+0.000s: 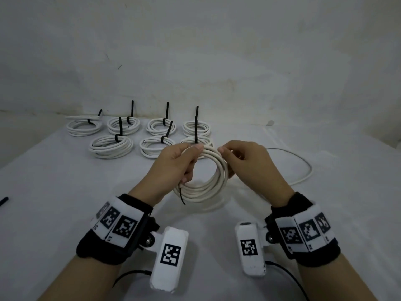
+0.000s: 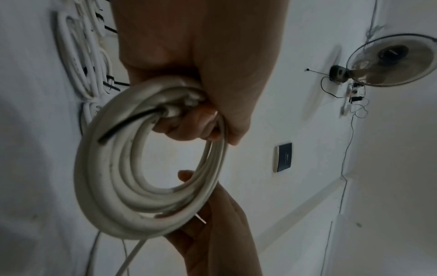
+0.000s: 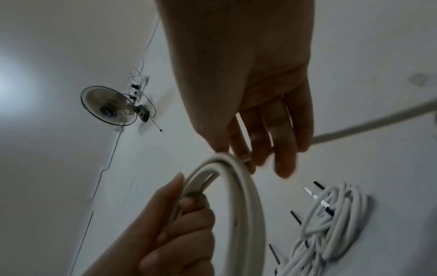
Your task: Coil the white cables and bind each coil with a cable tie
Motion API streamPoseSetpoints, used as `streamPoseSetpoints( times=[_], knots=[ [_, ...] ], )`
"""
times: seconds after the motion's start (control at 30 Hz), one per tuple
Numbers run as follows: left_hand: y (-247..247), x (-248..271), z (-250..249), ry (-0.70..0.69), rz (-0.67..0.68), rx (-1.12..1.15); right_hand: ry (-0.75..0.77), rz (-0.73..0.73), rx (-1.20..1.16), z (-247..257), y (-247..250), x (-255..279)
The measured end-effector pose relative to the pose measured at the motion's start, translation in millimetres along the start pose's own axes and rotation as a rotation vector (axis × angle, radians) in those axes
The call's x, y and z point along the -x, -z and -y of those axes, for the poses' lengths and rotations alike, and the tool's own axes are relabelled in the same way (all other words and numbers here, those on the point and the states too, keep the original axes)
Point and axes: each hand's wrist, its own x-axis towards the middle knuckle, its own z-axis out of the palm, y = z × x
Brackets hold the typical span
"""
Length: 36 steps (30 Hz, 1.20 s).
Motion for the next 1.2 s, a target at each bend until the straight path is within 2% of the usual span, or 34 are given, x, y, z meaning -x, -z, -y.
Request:
streamPoseSetpoints(
  times=[0.07, 0.13, 0.23, 0.33, 0.43, 0.53, 0.63, 0.7, 0.77, 0.93, 1.1, 1.13, 1.2],
  knots=[
    [-1, 1, -1, 0.02, 0.024, 0.022, 0.003, -0.02, 0.074, -4, 3, -2],
    [-2, 2, 0, 0.038, 0.06, 0.023, 0.008, -0.041, 0.031, -5, 4, -5],
    [-4, 2, 3, 0.049, 0.077, -0.013, -0.027, -0.028, -0.203, -2, 2, -6],
    [-4, 2, 1, 0.012, 0.033, 0.024, -0.014, -0.028, -0.393, 4, -3, -4],
    [-4, 2, 0, -0.021, -0.006, 0.149, 0.046, -0.069, -0.371, 6, -7, -3],
    [-8, 2, 2, -0.011, -0.029, 0.305, 0.048, -0.108, -0.46, 9, -10, -1],
    [-7, 2, 0, 0.005, -0.054, 0.485, 0.048, -0.05, -0.539, 10, -9, 0],
    [-5, 0, -2, 0.011, -0.051, 0.585, 0.092, 0.009, -0.475, 10, -10, 2],
    [-4, -1, -3, 0.035, -0.039, 0.61, 0.163, -0.006, -0.376, 8, -15, 1],
    [4, 2, -4, 0.143, 0.128, 0.565, 0.192, -0.135, -0.26, 0, -19, -2],
    [14, 2, 0, 0.159, 0.395, 0.744, 0.208, -0.137, -0.275, 3, -18, 0],
    [14, 1, 1, 0.152, 0.428, 0.788, 0.213, -0.142, -0.275, 5, -18, 0],
    [10, 0, 3, 0.141, 0.41, 0.829, 0.188, -0.138, -0.288, 8, -17, 1]
  ],
)
